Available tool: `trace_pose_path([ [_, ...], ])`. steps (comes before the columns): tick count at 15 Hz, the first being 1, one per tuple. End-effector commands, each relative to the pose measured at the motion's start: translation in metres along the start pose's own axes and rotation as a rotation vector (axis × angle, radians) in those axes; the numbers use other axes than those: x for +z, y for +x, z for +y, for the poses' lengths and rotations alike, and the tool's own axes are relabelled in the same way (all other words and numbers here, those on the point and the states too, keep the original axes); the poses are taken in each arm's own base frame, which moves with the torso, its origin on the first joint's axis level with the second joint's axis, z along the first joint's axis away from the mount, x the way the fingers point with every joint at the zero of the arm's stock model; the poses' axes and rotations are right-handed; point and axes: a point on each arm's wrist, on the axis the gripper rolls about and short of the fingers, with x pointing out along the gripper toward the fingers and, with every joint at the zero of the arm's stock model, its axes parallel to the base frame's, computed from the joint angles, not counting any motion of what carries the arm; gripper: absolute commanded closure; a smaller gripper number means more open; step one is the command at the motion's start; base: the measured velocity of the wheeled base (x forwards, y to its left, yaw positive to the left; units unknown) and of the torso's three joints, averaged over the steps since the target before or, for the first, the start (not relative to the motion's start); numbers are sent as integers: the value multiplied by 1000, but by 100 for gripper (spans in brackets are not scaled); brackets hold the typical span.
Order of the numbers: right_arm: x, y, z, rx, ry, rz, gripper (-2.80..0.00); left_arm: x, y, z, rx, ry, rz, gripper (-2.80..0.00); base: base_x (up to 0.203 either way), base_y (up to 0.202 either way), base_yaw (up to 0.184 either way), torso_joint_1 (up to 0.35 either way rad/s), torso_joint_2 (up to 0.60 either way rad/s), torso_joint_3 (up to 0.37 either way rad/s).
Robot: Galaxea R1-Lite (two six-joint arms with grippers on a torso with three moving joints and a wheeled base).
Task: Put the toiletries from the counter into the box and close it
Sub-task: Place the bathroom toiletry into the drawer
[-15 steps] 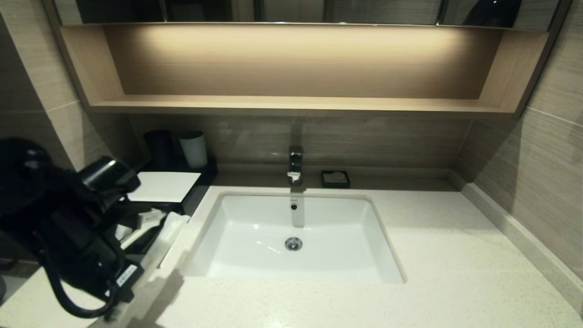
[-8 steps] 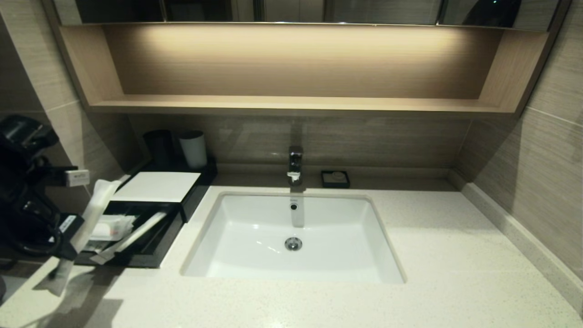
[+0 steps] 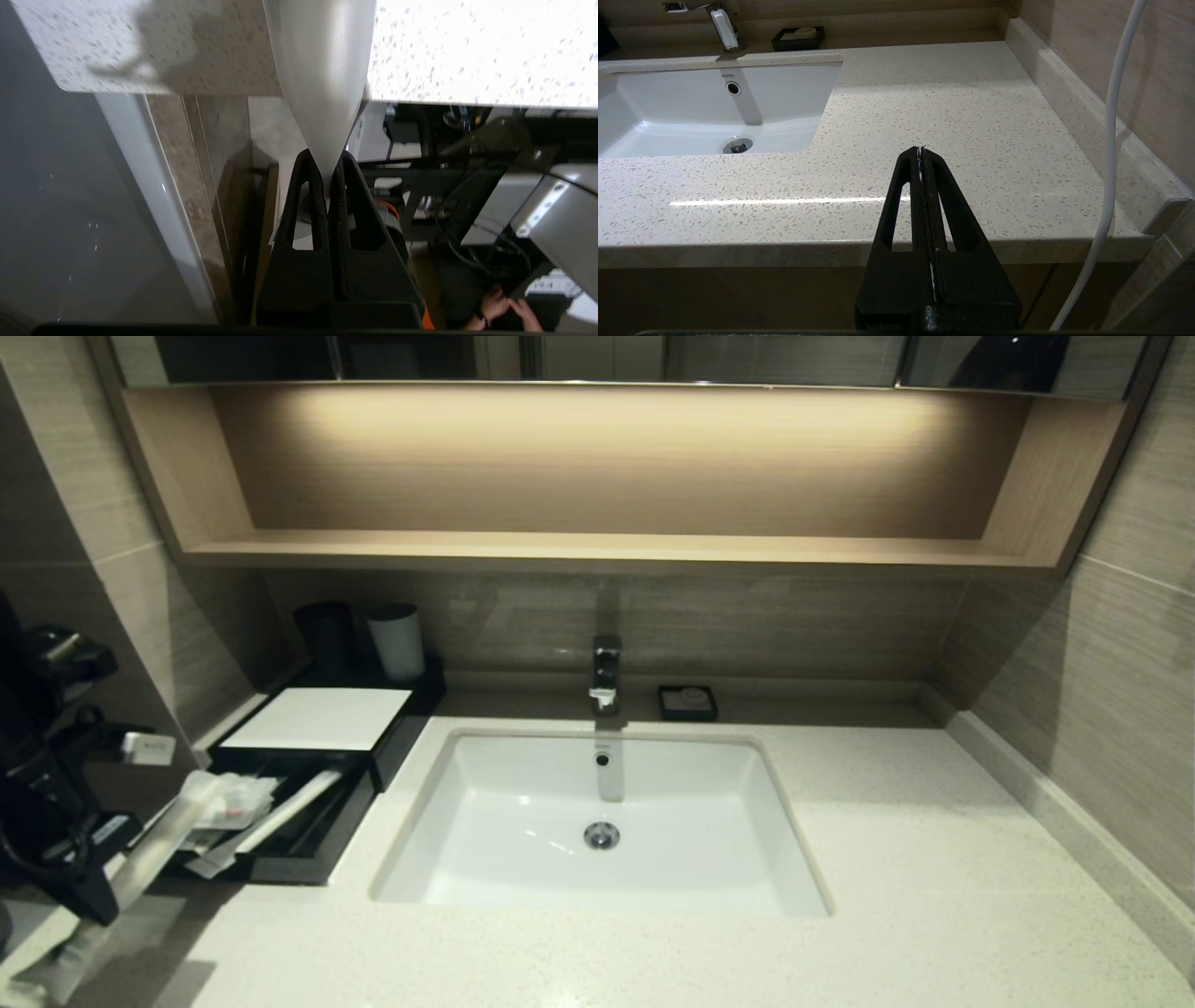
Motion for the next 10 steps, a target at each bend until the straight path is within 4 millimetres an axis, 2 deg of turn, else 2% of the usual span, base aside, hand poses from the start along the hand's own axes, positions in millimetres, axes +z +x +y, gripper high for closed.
trace_pose_path([
  [1,0,0,0,-1,0,1,0,4,11,2,-26,4,73,0,0,0,0,0,0,0],
  [7,0,0,0,-1,0,-1,0,23,38,10,-23,-1,167,0,0,0,0,0,0,0],
  [10,0,0,0,1,0,0,0,30,44,13,-26,-3,170,0,0,0,0,0,0,0],
])
